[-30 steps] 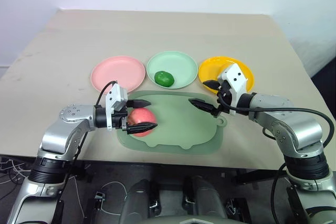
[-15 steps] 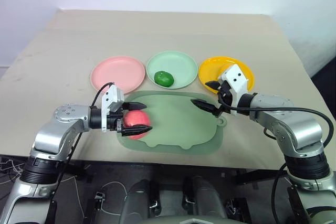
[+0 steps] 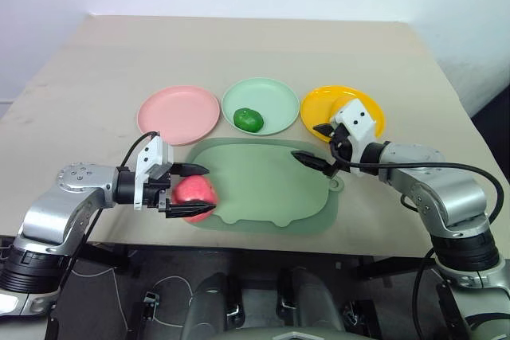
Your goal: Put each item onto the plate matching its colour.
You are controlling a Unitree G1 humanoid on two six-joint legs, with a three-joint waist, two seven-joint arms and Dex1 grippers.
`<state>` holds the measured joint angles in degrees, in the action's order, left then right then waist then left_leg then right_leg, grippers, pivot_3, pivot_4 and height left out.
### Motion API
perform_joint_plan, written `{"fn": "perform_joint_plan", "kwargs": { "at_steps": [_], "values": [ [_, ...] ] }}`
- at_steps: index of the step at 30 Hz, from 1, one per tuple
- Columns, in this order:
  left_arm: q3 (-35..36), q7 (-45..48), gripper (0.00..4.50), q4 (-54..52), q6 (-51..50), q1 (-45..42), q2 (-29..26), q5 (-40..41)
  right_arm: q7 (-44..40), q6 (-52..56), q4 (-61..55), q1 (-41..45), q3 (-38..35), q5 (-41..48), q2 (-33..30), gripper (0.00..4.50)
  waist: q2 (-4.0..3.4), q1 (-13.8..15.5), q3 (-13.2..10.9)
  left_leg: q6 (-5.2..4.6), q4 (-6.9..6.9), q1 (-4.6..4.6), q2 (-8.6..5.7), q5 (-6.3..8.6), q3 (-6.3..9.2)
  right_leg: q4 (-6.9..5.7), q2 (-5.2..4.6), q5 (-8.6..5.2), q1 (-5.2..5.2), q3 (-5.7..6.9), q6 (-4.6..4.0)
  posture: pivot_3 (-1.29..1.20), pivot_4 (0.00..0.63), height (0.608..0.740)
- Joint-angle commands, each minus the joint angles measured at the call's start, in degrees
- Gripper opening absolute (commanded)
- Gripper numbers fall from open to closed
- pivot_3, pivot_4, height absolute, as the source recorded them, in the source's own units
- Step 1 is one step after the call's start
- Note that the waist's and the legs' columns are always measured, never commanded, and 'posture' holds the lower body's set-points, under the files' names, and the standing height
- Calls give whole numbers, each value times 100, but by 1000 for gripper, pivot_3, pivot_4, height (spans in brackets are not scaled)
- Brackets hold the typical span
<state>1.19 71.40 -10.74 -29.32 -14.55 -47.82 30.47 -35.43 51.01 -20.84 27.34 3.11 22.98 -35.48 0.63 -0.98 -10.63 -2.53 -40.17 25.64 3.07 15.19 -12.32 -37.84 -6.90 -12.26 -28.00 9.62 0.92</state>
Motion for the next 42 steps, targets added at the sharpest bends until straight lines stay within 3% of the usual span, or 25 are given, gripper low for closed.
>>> {"fn": "perform_joint_plan", "kwargs": {
  "at_steps": [1, 3, 7, 14, 20, 27, 32, 42],
  "values": [
    [-87, 119, 4500, 238, 151, 198, -101, -185, -40, -152, -9, 124, -42, -51, -43, 4454, 0, 0, 0, 0, 1, -3, 0, 0, 0, 0, 0, 0, 2, 0, 0, 0, 150, 696],
    [-97, 152, 4500, 374, 281, 225, -69, -220, -55, -181, 25, 145, -25, -80, -43, 4454, -1, 0, 1, 1, 4, -15, 0, 0, 0, 5, 0, -2, 14, 0, 0, 0, 150, 696],
    [-110, 475, 3833, 535, 311, 371, -174, -109, -89, -238, 87, 170, 2, -132, -44, 4500, -10, -1, 6, 1, 10, -25, 0, 1, 0, 15, 1, -7, 24, 1, 6, 0, 150, 696],
    [14, 517, 3797, 794, 672, 511, -127, -220, -133, -278, 126, 196, 42, -199, -32, 4500, -47, -11, 28, 1, 17, -26, 1, 1, 1, 24, 2, -7, 25, 1, 3, 0, 150, 696],
    [533, 250, 3796, 870, 458, 235, 79, 307, -283, -264, -48, 209, -160, 64, 28, 4500, -55, -4, 33, 0, 17, -28, 2, 2, 2, 30, 3, -12, 31, 1, 9, 0, 150, 696],
    [1074, -310, 3796, 1357, 549, -376, 457, 509, -469, -174, -335, 103, -420, 656, 143, 4500, -49, 19, 30, -6, 12, -20, 0, 4, 4, 46, 4, -4, 39, 5, -1, 0, 150, 696],
    [1140, -753, 3796, 1692, 908, -776, 757, 267, -470, -212, -568, -33, -449, 931, 191, 4500, -47, 23, 29, -8, 14, -20, 0, 6, 5, 49, 5, 6, 42, 6, 9, 0, 150, 696],
    [998, -2548, 3796, 2522, 894, -2228, 1269, -499, -499, -340, -1014, -424, -372, 1337, 360, 4500, -43, 24, 29, -12, 10, -25, -2, 6, 9, 51, 9, 11, 56, 10, 16, 0, 150, 696]
  ]
}}
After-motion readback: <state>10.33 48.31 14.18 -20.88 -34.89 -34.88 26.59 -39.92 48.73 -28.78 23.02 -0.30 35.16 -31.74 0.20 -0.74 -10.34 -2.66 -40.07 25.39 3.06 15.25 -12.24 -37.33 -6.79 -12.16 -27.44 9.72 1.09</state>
